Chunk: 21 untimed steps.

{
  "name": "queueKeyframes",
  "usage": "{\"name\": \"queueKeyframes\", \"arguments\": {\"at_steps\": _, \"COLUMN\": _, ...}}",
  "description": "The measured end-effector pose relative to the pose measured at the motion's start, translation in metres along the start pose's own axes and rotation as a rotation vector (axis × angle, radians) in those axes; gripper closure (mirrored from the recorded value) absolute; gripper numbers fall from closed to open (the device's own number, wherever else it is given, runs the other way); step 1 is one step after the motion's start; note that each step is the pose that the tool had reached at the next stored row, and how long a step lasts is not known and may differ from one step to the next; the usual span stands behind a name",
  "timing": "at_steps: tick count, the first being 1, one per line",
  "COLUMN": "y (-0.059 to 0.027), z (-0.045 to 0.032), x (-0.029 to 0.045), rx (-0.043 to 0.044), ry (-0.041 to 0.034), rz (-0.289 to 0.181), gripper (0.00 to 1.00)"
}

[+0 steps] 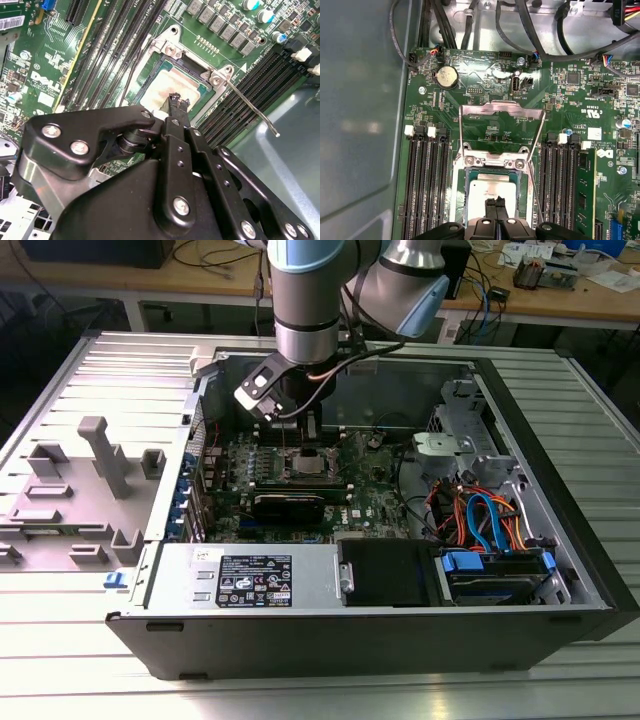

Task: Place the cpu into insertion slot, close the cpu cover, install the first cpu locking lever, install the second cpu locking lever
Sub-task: 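Close the cpu cover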

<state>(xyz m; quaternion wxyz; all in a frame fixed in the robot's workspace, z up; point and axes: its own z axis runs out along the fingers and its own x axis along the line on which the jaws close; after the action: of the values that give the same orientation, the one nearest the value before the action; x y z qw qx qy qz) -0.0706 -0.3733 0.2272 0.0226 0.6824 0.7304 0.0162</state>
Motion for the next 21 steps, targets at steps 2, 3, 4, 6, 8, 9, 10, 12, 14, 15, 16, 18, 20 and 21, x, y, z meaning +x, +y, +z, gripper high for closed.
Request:
{"name": "queueKeyframes", "arguments": {"at_steps": 2, "y": 0.0001, "z": -0.0006, "x": 0.0000, "rx": -0.0001, "ry": 0.0002, "rz": 0.000, "gripper": 0.89}}
{"name": "queueKeyframes", "arguments": {"at_steps": 3, "y": 0.0001, "z": -0.0008, "x": 0.0000, "rx": -0.0002, "ry": 0.0002, "rz": 0.000, "gripper": 0.89}}
{"name": "queueKeyframes", "arguments": {"at_steps": 4, "y": 0.0001, "z": -0.0011, "x": 0.0000, "rx": 0.0000, "ry": 0.0000, "rz": 0.000, "gripper": 0.89}}
{"name": "queueKeyframes", "arguments": {"at_steps": 6, "y": 0.0001, "z": -0.0023, "x": 0.0000, "rx": 0.0000, "ry": 0.0000, "rz": 0.000, "gripper": 0.89}}
{"name": "queueKeyframes", "arguments": {"at_steps": 8, "y": 0.0020, "z": -0.0067, "x": -0.0002, "rx": 0.0001, "ry": -0.0004, "rz": 0.002, "gripper": 0.89}}
{"name": "queueKeyframes", "arguments": {"at_steps": 9, "y": 0.0051, "z": -0.0065, "x": -0.0004, "rx": 0.0003, "ry": -0.0006, "rz": 0.009, "gripper": 0.89}}
{"name": "queueKeyframes", "arguments": {"at_steps": 10, "y": 0.0052, "z": -0.0065, "x": -0.0004, "rx": 0.0003, "ry": -0.0006, "rz": 0.009, "gripper": 0.89}}
{"name": "queueKeyframes", "arguments": {"at_steps": 12, "y": 0.0053, "z": -0.0065, "x": -0.0004, "rx": 0.0004, "ry": -0.0007, "rz": 0.009, "gripper": 0.89}}
{"name": "queueKeyframes", "arguments": {"at_steps": 14, "y": 0.0053, "z": -0.0065, "x": -0.0004, "rx": 0.0004, "ry": -0.0007, "rz": 0.009, "gripper": 0.89}}
{"name": "queueKeyframes", "arguments": {"at_steps": 15, "y": 0.0053, "z": -0.0065, "x": -0.0004, "rx": 0.0004, "ry": -0.0007, "rz": 0.009, "gripper": 0.89}}
{"name": "queueKeyframes", "arguments": {"at_steps": 16, "y": 0.0054, "z": -0.0065, "x": -0.0004, "rx": 0.0004, "ry": -0.0007, "rz": 0.009, "gripper": 0.89}}
{"name": "queueKeyframes", "arguments": {"at_steps": 18, "y": 0.0054, "z": -0.0065, "x": -0.0004, "rx": 0.0004, "ry": -0.0007, "rz": 0.009, "gripper": 0.89}}
{"name": "queueKeyframes", "arguments": {"at_steps": 20, "y": 0.0053, "z": -0.0065, "x": -0.0004, "rx": 0.0004, "ry": -0.0008, "rz": 0.009, "gripper": 0.89}}
{"name": "queueKeyframes", "arguments": {"at_steps": 21, "y": 0.0053, "z": -0.0065, "x": -0.0004, "rx": 0.0004, "ry": -0.0009, "rz": 0.009, "gripper": 0.89}}
